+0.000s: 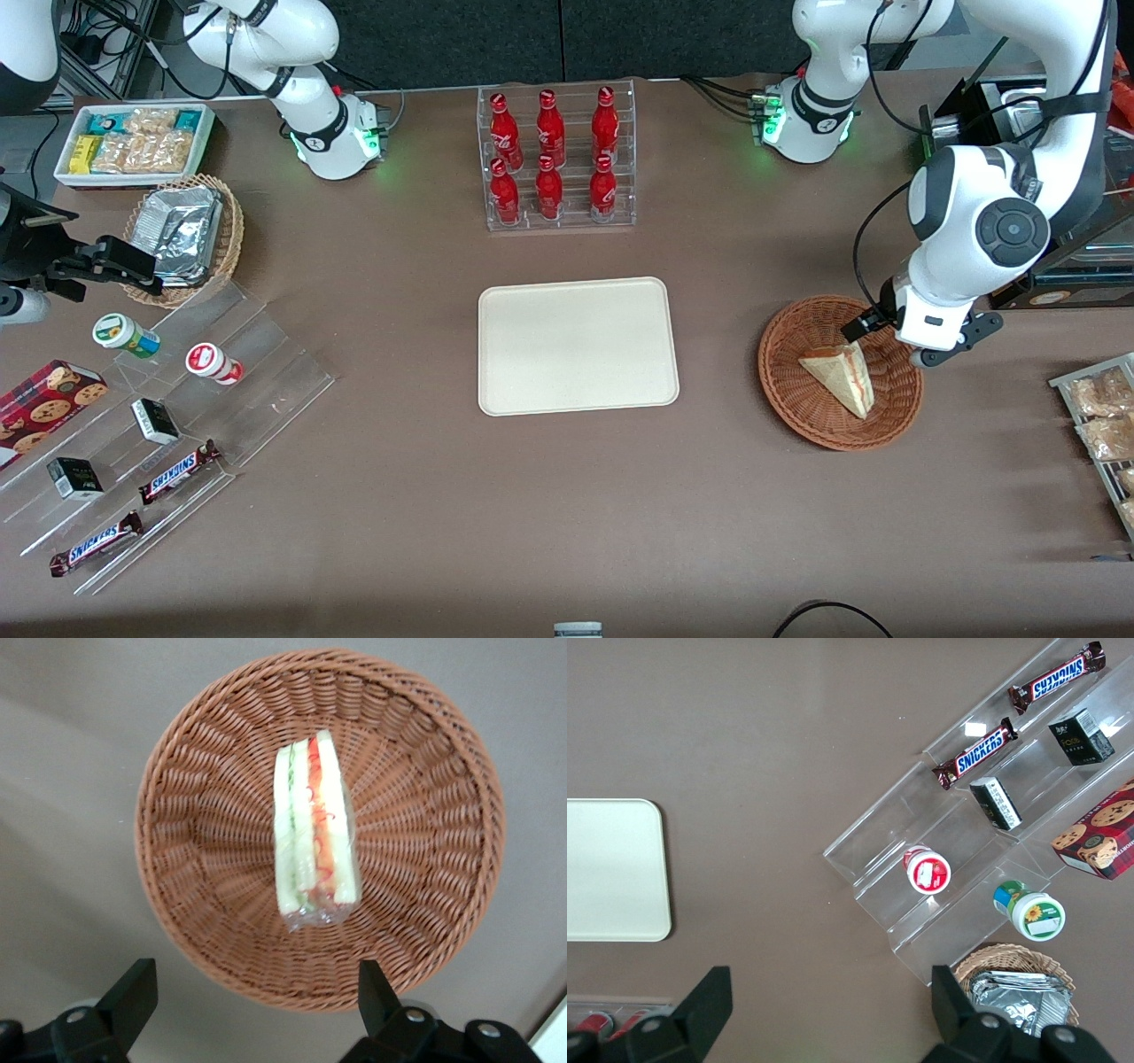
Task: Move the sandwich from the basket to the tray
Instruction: 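Lower the left gripper and grasp the wrapped sandwich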
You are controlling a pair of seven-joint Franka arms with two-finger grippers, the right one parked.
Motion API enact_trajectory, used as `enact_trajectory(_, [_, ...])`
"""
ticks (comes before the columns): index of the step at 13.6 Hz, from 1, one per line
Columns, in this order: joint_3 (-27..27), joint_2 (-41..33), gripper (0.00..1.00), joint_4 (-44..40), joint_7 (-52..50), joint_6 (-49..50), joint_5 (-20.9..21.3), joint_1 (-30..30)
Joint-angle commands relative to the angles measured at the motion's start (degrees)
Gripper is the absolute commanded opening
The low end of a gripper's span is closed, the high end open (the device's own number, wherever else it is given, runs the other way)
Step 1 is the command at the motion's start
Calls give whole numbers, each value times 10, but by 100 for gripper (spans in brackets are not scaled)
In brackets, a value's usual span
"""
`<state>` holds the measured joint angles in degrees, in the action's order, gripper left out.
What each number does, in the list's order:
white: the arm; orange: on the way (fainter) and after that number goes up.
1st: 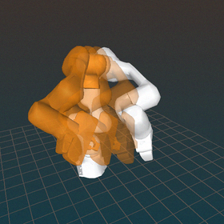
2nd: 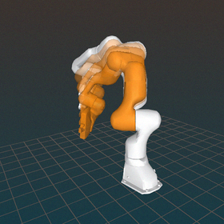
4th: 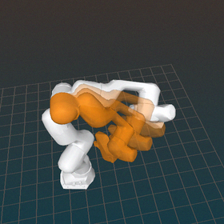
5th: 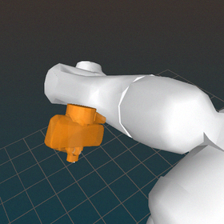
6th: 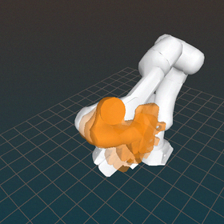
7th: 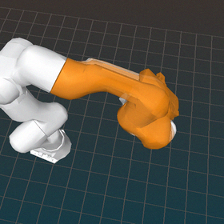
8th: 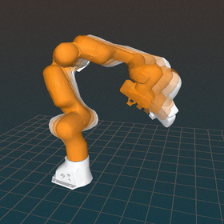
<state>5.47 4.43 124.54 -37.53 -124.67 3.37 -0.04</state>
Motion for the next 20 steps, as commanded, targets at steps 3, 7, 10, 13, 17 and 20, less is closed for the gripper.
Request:
enact_trajectory(3, [0, 1, 100, 36, -50, -85, -13, 1])
enact_trajectory(7, [0, 44, 100, 36, -74, -141, -13, 2])
enact_trajectory(10, [0, 62, 100, 36, -80, -166, -14, 2])
enact_trajectory(13, [0, 83, 100, 36, -96, -198, -14, 2])
enact_trajectory(17, [-1, 101, 67, 34, -101, -203, -14, 2])
enact_trajectory(20, [-1, 103, 22, 32, -105, -199, -14, 2])
